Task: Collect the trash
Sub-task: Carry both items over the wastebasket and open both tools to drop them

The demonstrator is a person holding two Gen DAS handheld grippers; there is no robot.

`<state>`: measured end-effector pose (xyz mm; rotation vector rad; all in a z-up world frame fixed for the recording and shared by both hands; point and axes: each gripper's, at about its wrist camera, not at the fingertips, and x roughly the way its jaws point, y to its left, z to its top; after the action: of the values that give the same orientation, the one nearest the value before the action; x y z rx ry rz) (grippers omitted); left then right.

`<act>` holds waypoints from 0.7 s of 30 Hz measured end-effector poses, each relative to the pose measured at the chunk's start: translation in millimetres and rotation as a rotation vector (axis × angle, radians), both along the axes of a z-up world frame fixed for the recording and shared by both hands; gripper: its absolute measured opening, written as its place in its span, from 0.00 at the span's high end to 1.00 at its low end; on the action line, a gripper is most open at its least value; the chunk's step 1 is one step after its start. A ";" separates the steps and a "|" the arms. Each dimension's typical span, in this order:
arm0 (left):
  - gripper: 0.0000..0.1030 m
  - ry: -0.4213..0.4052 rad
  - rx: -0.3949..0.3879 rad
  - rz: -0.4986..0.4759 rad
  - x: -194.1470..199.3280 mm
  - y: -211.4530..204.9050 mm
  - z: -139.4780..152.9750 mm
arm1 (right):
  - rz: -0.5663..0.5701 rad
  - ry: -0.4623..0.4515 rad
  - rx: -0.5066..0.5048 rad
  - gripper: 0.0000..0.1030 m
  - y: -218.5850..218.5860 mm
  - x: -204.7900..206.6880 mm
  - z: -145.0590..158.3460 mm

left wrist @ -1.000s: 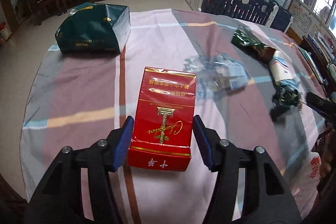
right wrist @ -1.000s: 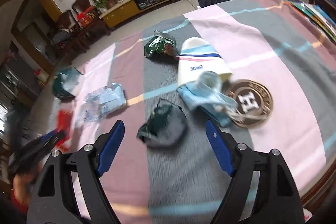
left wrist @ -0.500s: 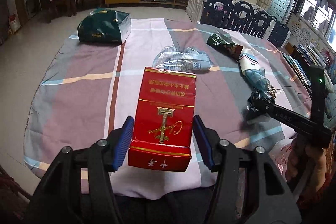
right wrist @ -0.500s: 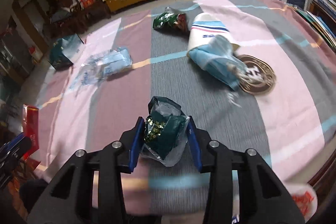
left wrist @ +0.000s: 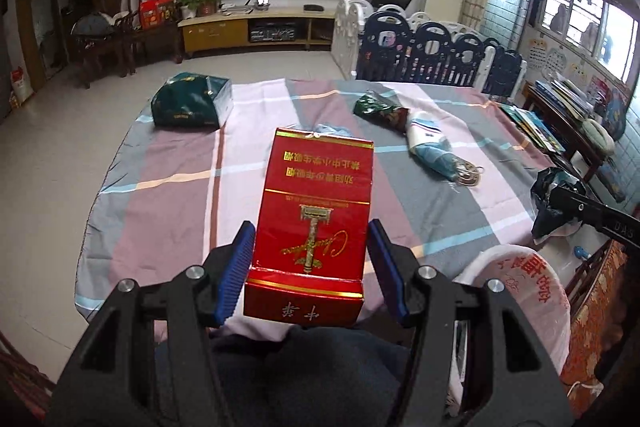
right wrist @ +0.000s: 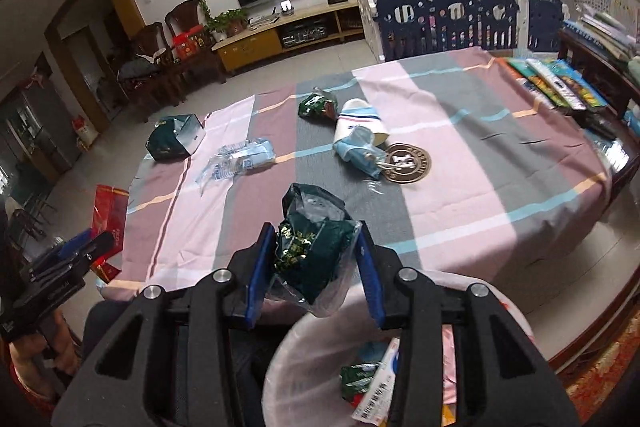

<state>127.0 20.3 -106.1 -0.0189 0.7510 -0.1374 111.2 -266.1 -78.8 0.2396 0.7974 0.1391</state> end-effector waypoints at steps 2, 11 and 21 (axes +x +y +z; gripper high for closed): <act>0.44 -0.011 0.008 -0.032 -7.1 -10.0 3.4 | -0.017 0.000 -0.030 0.60 -6.1 -15.4 0.8; 0.44 -0.012 0.020 -0.176 -34.3 -62.1 11.9 | -0.153 0.214 0.009 0.56 -49.8 -58.0 -64.5; 0.44 0.230 -0.136 -0.514 -43.0 -146.6 -38.9 | -0.395 0.117 0.177 0.19 -111.1 -96.8 -41.8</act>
<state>83.9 -126.2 -145.0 0.0306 0.9637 -0.6851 14.4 -377.2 -120.6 0.5710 0.8393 -0.1792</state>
